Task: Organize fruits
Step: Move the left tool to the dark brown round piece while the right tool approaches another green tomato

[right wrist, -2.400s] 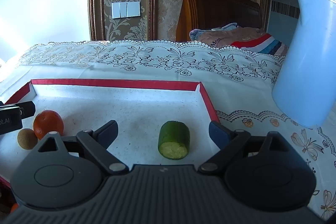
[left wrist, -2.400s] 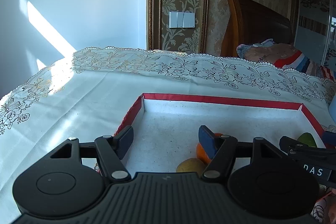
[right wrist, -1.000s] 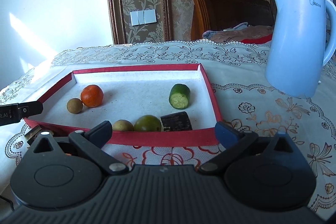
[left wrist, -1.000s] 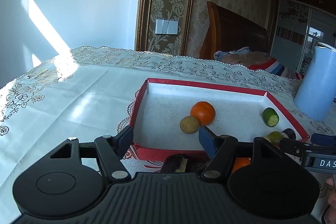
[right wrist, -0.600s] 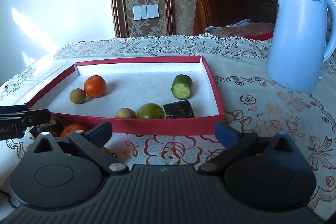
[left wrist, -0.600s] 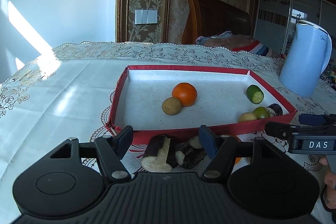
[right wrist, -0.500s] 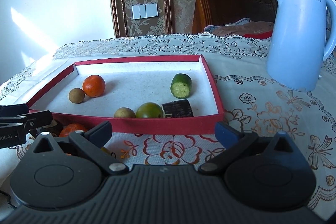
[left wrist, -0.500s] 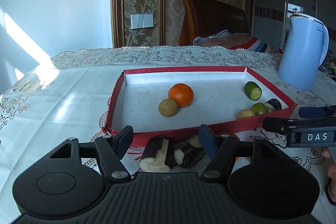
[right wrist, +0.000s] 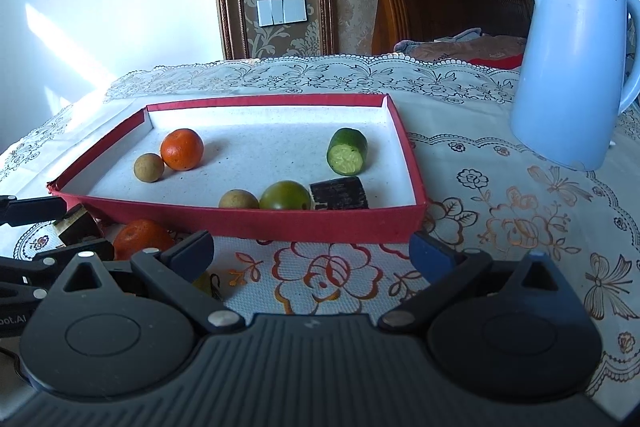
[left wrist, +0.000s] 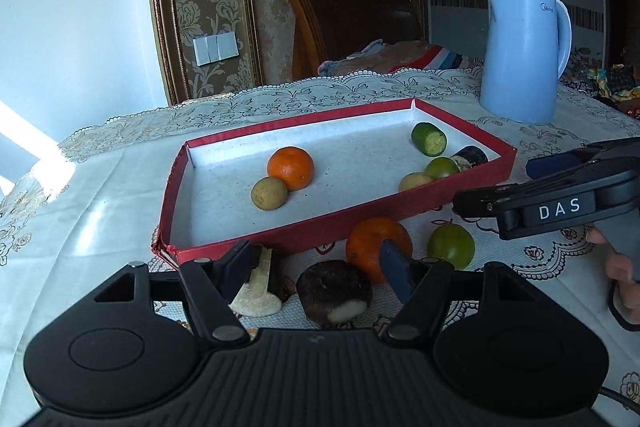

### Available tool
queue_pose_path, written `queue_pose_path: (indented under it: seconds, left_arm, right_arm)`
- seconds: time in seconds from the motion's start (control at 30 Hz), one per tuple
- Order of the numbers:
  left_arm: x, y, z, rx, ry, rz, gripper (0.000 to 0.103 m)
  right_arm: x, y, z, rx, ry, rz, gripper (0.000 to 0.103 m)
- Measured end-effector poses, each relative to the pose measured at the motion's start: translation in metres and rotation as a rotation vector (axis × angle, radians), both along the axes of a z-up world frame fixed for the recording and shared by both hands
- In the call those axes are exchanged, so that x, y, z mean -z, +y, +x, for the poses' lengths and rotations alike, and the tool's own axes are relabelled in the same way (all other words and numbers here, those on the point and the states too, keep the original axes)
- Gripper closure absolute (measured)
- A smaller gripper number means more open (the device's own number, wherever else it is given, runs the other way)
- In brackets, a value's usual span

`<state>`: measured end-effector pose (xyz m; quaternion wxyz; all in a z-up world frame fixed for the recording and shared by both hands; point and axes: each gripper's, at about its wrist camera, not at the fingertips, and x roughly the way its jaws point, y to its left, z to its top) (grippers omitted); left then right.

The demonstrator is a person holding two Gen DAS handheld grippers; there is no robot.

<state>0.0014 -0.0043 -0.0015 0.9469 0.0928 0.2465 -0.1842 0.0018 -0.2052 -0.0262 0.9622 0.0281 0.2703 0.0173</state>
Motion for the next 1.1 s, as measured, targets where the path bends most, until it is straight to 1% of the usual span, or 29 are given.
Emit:
queue_pose_path:
  seconds: [0.1, 0.23, 0.33, 0.47, 0.53, 0.6, 0.67, 0.73, 0.77, 0.9, 1.0, 1.03, 1.1]
  left_arm:
    - [0.0, 0.0, -0.004, 0.05, -0.002, 0.002, 0.034]
    - [0.004, -0.009, -0.011, 0.106, -0.014, 0.055, 0.034]
    - [0.008, -0.017, -0.011, 0.144, -0.006, 0.091, 0.034]
    - [0.014, -0.022, -0.008, 0.127, 0.013, 0.13, 0.034]
    - [0.013, -0.019, -0.006, 0.121, 0.025, 0.115, 0.033]
    - [0.014, -0.015, -0.001, 0.115, 0.055, 0.095, 0.033]
    - [0.016, -0.012, 0.008, 0.079, 0.092, 0.089, 0.034]
    - [0.015, -0.006, 0.012, 0.071, 0.116, 0.056, 0.034]
    - [0.014, -0.006, 0.012, 0.068, 0.117, 0.05, 0.034]
    - [0.016, -0.009, 0.01, 0.064, 0.101, 0.077, 0.034]
    - [0.015, -0.008, 0.01, 0.056, 0.1, 0.074, 0.033]
    - [0.015, -0.009, 0.01, 0.049, 0.095, 0.08, 0.034]
    - [0.016, -0.011, 0.01, 0.047, 0.092, 0.093, 0.034]
  right_arm:
    - [0.0, -0.002, 0.0, 0.007, 0.003, 0.009, 0.0]
    - [0.0, -0.004, 0.0, 0.01, 0.005, 0.019, 0.0]
    - [0.0, -0.003, 0.0, 0.003, 0.007, 0.013, 0.0]
    - [0.0, -0.001, 0.0, -0.008, 0.012, 0.006, 0.0]
    - [0.0, 0.0, -0.001, -0.016, 0.014, 0.005, 0.0]
    - [0.001, 0.0, -0.003, -0.032, 0.018, 0.01, 0.0]
    - [0.001, 0.001, -0.005, -0.047, 0.016, 0.01, 0.0]
    - [0.001, 0.003, -0.007, -0.057, 0.011, 0.006, 0.0]
    - [0.001, 0.004, -0.008, -0.063, 0.009, 0.004, 0.0]
    - [0.001, 0.008, -0.01, -0.096, 0.004, 0.005, 0.0]
    - [0.001, 0.011, -0.011, -0.114, 0.005, 0.011, 0.0]
    - [0.0, 0.01, -0.011, -0.126, 0.01, 0.028, 0.0]
    - [0.002, 0.008, -0.011, -0.184, 0.036, 0.102, 0.0]
